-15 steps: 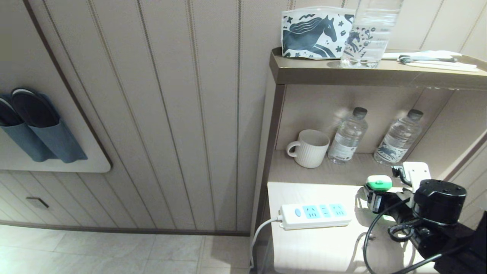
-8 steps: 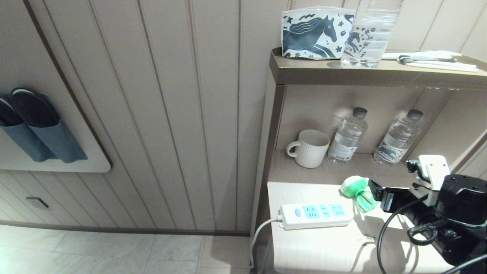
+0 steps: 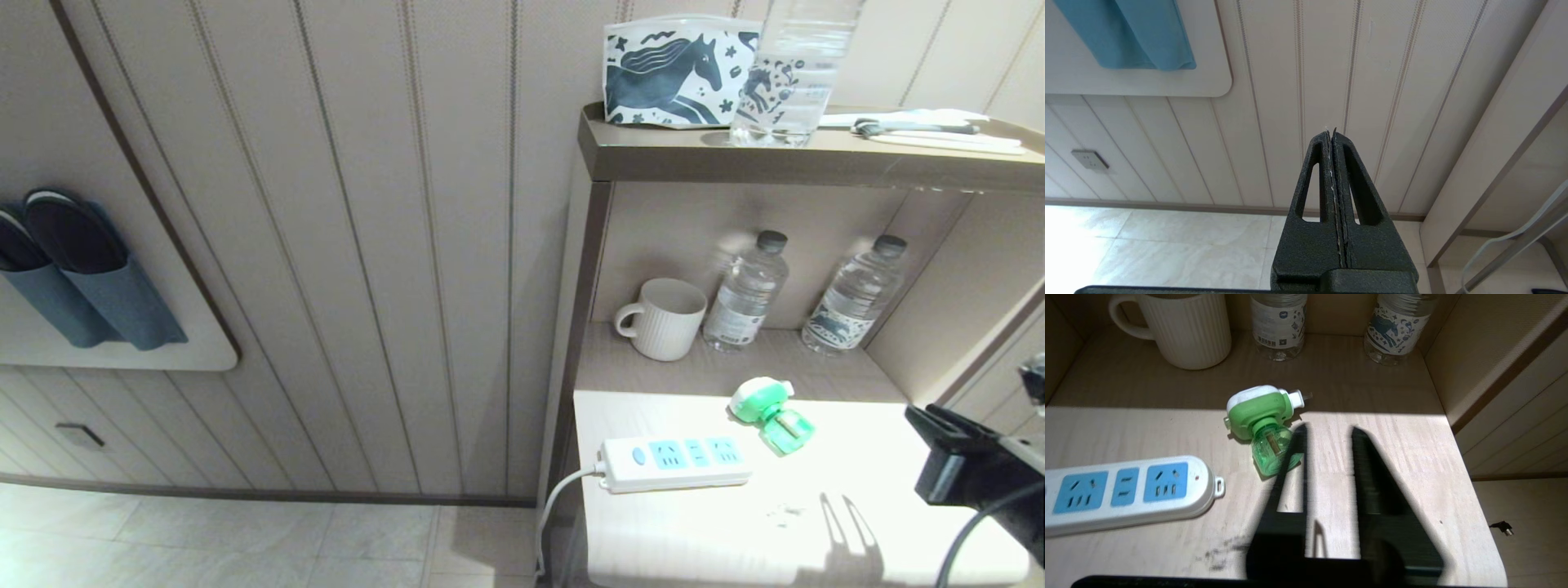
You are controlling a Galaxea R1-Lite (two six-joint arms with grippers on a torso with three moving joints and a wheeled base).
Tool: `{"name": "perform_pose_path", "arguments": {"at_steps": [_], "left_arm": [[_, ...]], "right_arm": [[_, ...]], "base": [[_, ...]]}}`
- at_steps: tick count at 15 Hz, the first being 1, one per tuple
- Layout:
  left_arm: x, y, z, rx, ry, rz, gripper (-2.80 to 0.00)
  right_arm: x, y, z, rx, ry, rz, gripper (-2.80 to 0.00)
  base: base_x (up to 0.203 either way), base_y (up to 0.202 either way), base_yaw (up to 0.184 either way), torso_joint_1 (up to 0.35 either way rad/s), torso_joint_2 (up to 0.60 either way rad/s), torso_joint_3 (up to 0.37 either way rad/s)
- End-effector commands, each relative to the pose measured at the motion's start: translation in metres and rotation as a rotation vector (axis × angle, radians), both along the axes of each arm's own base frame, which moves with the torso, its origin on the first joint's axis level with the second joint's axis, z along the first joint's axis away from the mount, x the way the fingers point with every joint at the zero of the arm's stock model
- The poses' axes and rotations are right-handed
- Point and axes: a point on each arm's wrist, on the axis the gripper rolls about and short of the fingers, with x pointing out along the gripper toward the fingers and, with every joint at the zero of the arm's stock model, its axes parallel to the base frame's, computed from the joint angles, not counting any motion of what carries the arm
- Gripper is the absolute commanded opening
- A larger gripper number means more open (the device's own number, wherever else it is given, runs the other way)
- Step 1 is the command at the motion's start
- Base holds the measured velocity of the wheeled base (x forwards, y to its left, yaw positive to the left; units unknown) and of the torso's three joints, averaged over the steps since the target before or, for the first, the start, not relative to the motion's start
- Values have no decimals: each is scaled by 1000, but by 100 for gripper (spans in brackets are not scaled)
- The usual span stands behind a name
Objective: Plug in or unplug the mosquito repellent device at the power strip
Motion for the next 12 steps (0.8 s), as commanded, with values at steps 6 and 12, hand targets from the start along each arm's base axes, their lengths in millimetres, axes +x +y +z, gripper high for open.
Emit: {"name": "perform_pose_path", "arguments": {"at_steps": [6,12], "left_arm": [[0,0,0,0,1,-1,-280],[0,0,0,0,0,-1,-280]], "right_arm": [[-124,-10,-52,3,-12,91,-280],[-153,-8,-82,-42,-86,158,-280]], "base": [[0,0,0,0,0,0],[0,0,0,0,0,0]]}}
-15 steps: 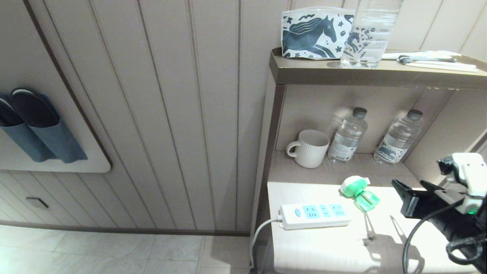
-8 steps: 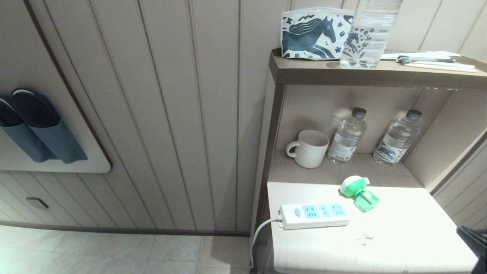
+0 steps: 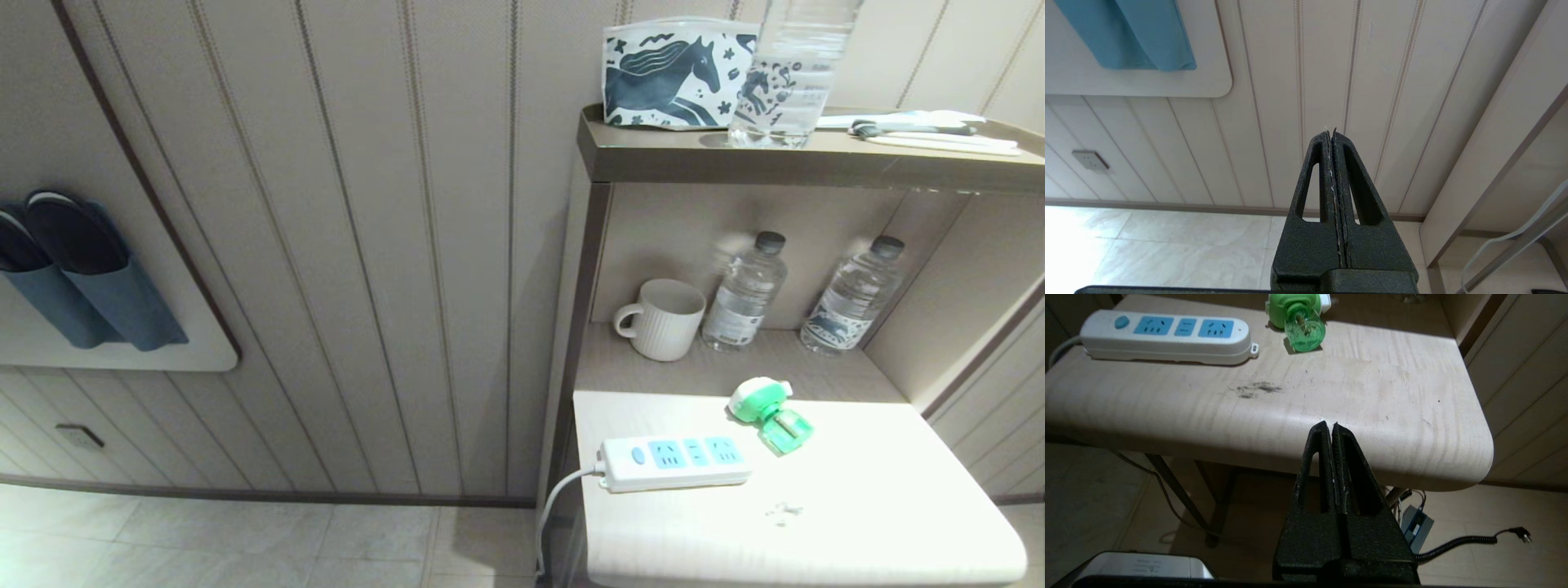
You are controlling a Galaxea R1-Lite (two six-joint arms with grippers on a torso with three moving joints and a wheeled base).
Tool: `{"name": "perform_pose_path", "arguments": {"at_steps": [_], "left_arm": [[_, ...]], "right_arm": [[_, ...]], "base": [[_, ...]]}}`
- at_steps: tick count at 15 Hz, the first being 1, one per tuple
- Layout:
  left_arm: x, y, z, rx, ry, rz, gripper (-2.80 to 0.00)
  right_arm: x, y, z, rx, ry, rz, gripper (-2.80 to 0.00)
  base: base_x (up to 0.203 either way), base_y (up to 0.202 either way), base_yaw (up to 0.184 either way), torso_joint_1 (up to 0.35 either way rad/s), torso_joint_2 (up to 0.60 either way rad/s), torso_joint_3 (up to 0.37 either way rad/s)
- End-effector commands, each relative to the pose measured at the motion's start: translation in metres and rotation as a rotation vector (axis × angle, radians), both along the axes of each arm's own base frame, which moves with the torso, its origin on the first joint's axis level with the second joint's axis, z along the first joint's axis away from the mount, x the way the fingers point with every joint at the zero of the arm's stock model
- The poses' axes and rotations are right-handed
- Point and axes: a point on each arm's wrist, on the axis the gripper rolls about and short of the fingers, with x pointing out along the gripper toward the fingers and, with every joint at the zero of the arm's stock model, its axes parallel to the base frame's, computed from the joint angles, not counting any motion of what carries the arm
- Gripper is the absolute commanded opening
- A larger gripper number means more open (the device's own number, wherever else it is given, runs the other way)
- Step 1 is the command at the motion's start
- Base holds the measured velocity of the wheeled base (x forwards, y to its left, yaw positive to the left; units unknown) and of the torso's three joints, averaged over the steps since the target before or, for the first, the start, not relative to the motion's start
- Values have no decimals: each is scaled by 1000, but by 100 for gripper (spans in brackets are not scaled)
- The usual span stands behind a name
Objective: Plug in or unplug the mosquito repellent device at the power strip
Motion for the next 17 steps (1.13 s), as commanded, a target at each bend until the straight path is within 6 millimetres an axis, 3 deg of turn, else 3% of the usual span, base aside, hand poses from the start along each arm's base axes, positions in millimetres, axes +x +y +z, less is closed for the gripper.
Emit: {"name": "perform_pose_path", "arguments": {"at_steps": [1,17], "left_arm": [[0,0,0,0,0,1,-280],[0,0,0,0,1,0,-280]], "right_arm": [[-14,0,-7,7,-132,23,-280],[-14,-1,-8,82,-129,-1,-280]], "base": [[0,0,0,0,0,0],[0,0,0,0,0,0]]}}
